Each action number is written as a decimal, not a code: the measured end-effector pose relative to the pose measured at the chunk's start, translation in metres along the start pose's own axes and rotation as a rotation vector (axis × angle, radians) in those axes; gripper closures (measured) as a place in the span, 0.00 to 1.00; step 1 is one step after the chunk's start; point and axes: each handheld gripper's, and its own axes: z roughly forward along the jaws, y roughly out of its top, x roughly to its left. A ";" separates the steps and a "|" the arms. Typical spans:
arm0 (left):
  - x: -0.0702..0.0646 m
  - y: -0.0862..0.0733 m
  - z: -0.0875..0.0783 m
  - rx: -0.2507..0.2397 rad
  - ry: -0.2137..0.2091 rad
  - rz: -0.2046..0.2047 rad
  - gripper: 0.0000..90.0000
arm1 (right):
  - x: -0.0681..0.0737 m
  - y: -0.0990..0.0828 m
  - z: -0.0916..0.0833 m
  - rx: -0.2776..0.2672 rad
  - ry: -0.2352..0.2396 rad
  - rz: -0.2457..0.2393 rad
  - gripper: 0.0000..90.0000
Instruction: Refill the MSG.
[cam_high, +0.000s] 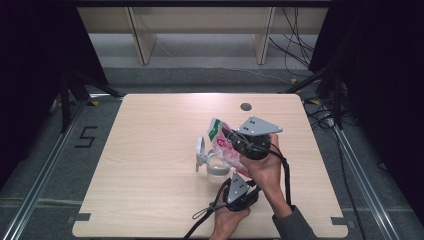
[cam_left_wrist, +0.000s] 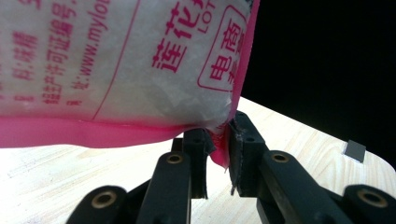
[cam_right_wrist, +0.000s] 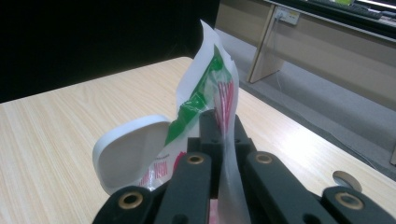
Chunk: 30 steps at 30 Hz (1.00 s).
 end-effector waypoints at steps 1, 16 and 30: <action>0.000 0.000 0.000 0.004 0.001 -0.001 0.87 | 0.000 0.000 0.000 0.005 0.003 0.003 1.00; 0.000 0.001 0.001 0.002 -0.006 0.001 0.87 | 0.000 0.001 0.001 0.007 0.002 0.004 1.00; 0.000 0.000 0.004 -0.007 -0.005 0.002 0.87 | 0.001 0.001 0.006 0.000 -0.007 -0.026 1.00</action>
